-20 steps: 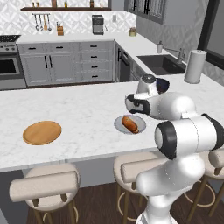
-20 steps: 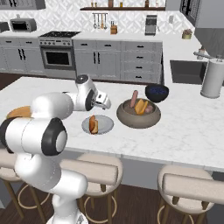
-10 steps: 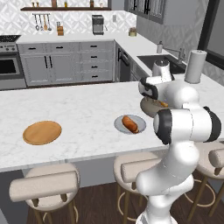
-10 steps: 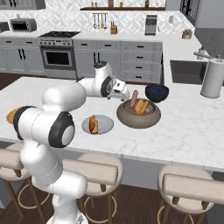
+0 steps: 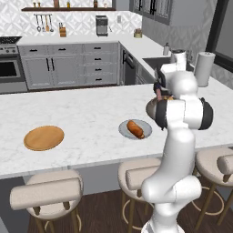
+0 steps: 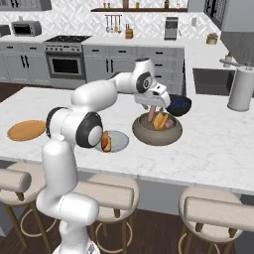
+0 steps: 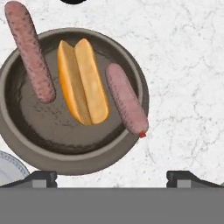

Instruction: Place one bun and one sausage from the bowl on each plate.

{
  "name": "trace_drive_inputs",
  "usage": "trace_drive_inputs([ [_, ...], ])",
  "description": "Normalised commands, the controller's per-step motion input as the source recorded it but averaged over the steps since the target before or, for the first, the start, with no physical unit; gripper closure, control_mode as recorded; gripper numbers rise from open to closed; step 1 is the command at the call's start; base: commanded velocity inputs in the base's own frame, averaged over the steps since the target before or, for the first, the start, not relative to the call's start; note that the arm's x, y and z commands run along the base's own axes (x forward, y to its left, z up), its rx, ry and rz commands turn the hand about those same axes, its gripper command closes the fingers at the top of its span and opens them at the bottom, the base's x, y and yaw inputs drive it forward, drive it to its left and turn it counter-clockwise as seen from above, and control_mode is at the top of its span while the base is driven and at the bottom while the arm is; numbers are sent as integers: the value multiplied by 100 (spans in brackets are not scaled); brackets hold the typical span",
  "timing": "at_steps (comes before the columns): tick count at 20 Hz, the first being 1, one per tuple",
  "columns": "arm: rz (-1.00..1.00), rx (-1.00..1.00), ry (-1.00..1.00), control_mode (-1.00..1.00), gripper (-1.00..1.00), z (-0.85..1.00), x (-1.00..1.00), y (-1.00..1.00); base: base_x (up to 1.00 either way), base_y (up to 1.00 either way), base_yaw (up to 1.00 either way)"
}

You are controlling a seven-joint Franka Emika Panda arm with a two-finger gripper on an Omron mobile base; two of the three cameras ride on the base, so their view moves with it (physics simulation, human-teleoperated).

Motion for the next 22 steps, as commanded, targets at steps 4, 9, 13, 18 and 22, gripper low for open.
trace_drive_inputs([
  [4,1,5,6,-100,-100,-16,23,0,0,0,0],
  [9,2,1,3,-100,-100,-13,38,0,0,0,0],
  [13,3,3,-14,-100,-100,-16,29,15,0,0,0],
  [18,10,1,-33,-100,-100,-50,-24,51,0,0,0],
  [22,9,-9,-19,-100,-100,-56,-7,52,0,0,0],
])
